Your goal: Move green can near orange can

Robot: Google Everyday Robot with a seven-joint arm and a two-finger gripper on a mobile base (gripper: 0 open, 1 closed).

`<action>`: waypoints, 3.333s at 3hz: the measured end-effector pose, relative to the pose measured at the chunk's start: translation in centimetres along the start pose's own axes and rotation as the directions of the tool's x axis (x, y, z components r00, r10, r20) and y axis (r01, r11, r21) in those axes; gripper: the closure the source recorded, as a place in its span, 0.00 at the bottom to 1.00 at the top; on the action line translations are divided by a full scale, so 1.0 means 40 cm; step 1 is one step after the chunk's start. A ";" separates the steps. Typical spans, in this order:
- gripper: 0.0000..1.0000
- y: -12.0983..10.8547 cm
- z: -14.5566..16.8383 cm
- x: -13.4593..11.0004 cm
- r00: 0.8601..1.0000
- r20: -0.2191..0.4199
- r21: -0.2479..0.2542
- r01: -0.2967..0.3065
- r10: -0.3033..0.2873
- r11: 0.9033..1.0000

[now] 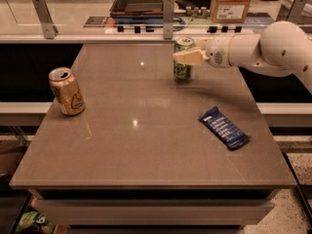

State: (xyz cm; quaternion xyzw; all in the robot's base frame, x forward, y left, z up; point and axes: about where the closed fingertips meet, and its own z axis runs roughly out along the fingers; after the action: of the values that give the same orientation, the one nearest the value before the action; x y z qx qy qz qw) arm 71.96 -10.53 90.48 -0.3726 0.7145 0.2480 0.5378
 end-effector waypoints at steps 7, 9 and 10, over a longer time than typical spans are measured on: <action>1.00 0.591 0.203 -0.114 0.995 0.051 -0.265 0.092 -0.082 0.960; 0.83 0.671 0.253 -0.080 0.995 0.071 -0.288 0.083 -0.065 0.954; 0.60 0.675 0.255 -0.083 0.995 0.072 -0.291 0.085 -0.067 0.953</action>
Offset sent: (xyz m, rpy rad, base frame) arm -0.0593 0.0664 0.0537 -0.0511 -0.0469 0.1377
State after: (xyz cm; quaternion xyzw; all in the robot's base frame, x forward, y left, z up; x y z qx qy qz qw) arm 56.80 14.24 89.36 -0.4678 0.6380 0.3418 0.5073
